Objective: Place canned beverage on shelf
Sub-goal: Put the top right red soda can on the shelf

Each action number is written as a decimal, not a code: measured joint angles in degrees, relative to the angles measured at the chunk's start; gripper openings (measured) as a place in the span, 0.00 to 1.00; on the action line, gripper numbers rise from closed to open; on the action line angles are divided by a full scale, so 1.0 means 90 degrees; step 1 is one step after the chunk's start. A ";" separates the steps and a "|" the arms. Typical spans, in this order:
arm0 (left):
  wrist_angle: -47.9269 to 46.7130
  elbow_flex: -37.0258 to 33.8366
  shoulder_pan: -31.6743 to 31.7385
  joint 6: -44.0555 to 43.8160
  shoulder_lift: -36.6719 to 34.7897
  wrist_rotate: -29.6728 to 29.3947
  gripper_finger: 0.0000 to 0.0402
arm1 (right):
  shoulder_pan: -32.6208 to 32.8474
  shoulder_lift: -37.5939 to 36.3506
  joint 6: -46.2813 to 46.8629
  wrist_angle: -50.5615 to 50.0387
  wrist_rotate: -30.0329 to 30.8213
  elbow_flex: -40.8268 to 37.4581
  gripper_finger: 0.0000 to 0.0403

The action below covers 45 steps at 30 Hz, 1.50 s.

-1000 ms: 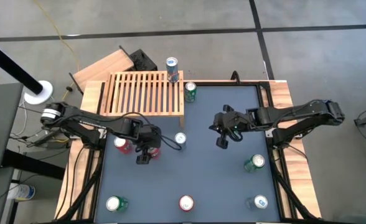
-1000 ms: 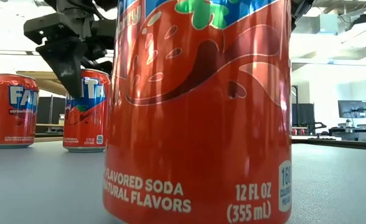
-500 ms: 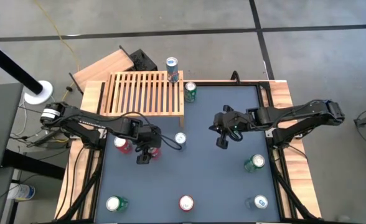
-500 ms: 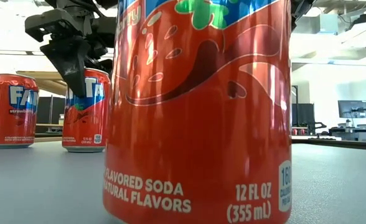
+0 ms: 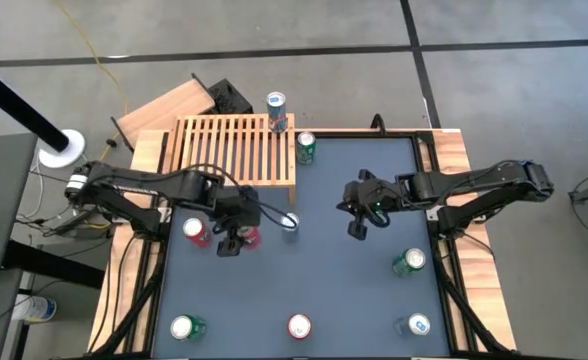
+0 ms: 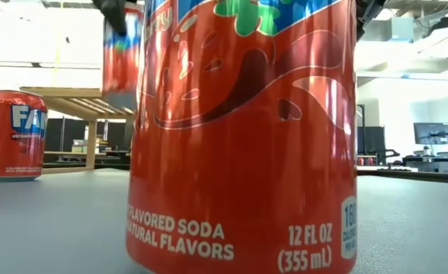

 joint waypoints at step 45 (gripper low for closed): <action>-0.2621 0.5605 0.6018 0.3884 0.2624 0.1031 0.73 | -0.0002 0.0000 -0.0556 -0.0176 -0.0459 -0.0039 0.00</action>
